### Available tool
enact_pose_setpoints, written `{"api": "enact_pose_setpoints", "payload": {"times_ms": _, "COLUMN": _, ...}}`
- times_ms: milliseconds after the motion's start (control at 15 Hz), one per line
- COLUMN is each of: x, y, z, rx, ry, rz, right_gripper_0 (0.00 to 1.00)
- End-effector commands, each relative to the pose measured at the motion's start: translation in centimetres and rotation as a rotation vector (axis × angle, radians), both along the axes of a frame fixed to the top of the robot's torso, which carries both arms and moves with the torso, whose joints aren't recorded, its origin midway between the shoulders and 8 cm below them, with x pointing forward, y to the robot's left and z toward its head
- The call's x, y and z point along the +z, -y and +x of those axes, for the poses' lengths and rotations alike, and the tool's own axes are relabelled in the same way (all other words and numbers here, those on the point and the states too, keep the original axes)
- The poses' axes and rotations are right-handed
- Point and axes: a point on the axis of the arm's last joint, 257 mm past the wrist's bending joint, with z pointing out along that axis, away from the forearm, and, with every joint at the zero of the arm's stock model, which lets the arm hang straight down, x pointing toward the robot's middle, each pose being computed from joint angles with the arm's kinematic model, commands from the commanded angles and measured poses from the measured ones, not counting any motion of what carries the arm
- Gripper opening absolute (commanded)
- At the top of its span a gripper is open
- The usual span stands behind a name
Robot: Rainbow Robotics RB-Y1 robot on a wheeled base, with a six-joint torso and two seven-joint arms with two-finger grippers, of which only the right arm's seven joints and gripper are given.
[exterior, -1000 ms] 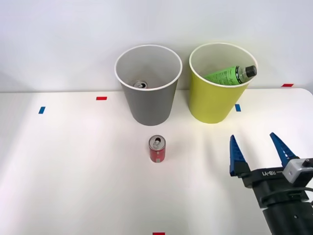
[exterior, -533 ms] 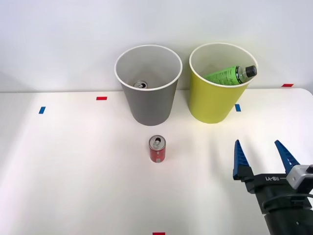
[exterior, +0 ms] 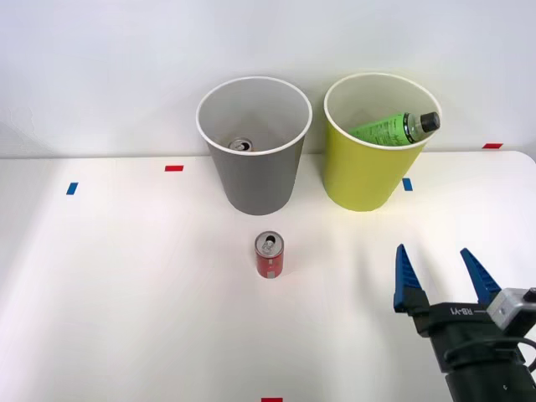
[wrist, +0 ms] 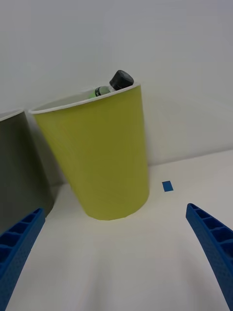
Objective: Put cans in the gray bin, plastic bottles in the light green bin
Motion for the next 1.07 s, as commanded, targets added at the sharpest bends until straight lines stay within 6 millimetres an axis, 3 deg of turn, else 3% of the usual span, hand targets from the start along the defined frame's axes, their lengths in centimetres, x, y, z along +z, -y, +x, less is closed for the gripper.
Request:
{"api": "enact_pose_setpoints", "payload": {"times_ms": 67, "x": -1.6, "y": -0.6, "z": -2.2, "rx": 0.017, "ry": 0.003, "rz": 0.051, "right_gripper_0": 1.00}}
{"api": "enact_pose_setpoints", "payload": {"times_ms": 533, "x": -5.3, "y": 0.2, "z": -6.0, "rx": -0.039, "ry": -0.014, "rz": -0.138, "right_gripper_0": 1.00}}
{"api": "enact_pose_setpoints", "payload": {"times_ms": 1067, "x": -8.3, "y": -1.0, "z": -9.5, "rx": -0.064, "ry": -0.120, "rz": 0.001, "right_gripper_0": 1.00}}
